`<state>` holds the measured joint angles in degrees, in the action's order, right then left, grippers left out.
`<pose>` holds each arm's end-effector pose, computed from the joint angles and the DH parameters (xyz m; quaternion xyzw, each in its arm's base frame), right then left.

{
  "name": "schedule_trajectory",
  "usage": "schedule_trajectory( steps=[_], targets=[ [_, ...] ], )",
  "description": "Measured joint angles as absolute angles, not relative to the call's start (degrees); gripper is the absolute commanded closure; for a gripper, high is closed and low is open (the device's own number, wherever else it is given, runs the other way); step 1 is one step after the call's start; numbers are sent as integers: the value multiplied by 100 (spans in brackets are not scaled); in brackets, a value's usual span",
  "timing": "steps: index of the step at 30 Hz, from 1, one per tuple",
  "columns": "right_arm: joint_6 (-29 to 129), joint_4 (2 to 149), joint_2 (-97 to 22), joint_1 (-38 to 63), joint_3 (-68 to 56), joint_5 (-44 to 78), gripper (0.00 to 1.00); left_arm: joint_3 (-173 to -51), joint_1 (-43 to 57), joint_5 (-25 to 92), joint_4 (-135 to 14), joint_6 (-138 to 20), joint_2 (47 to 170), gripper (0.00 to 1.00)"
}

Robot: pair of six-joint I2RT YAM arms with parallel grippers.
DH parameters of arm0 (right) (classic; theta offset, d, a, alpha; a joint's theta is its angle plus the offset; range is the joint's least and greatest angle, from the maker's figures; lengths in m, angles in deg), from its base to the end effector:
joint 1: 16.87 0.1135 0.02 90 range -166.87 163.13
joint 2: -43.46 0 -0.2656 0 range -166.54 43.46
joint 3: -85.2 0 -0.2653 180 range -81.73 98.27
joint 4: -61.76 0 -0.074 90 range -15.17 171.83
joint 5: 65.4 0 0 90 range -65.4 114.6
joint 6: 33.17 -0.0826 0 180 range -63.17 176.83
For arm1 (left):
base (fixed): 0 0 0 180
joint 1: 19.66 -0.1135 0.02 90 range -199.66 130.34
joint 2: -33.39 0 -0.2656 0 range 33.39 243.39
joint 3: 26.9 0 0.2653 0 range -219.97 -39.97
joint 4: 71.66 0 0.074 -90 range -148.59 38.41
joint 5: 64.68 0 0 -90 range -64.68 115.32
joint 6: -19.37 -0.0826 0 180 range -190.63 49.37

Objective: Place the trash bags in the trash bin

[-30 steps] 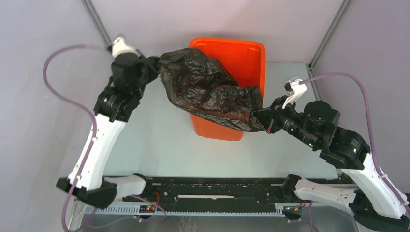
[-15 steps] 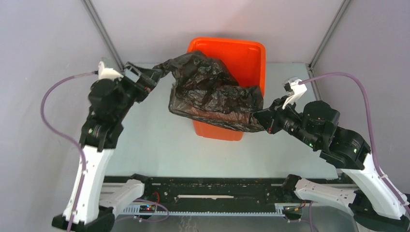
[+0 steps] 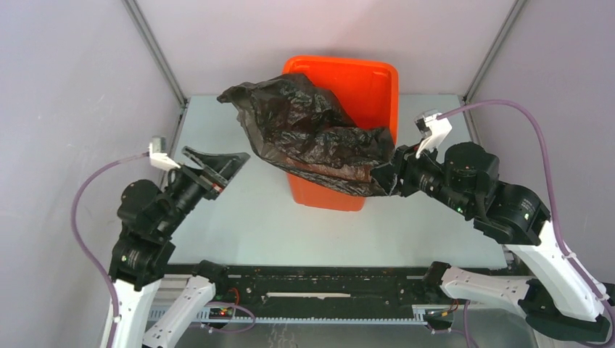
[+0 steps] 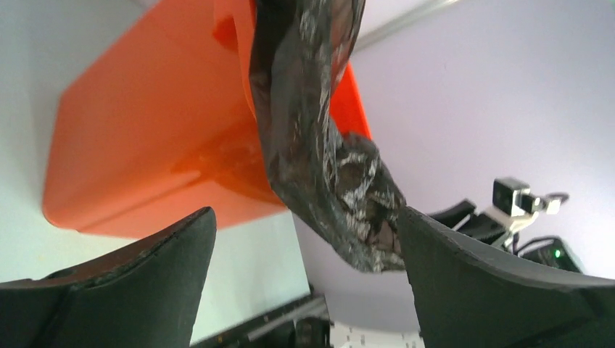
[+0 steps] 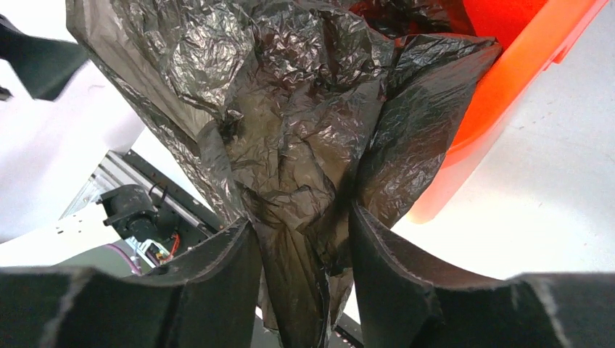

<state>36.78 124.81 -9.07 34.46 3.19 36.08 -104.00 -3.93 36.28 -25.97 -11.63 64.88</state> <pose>0.1329 0.1398 0.4666 -0.1596 0.7891 0.2773 0.5244 0.1249 -0.0515 0.4416 -0.1970 0.6796 -0.4806 0.5180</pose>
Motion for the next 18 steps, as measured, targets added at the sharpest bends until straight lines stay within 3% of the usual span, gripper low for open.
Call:
schedule_trajectory(
  steps=[7,9,13,18],
  targets=[
    [3689,12929,-1067,3446,868,3652,17,-10068,138,3987,-3052,-953,6988,15],
    [3713,13097,-1174,3448,1130,3654,10,-9985,144,4011,-3168,-903,7130,25],
    [3789,13434,-1379,3492,1605,3665,3,-9683,155,4020,-3410,-761,7218,43],
    [3986,13746,-1792,3719,2376,3750,2,-9598,160,4096,-3419,-704,7347,64]
  ],
)
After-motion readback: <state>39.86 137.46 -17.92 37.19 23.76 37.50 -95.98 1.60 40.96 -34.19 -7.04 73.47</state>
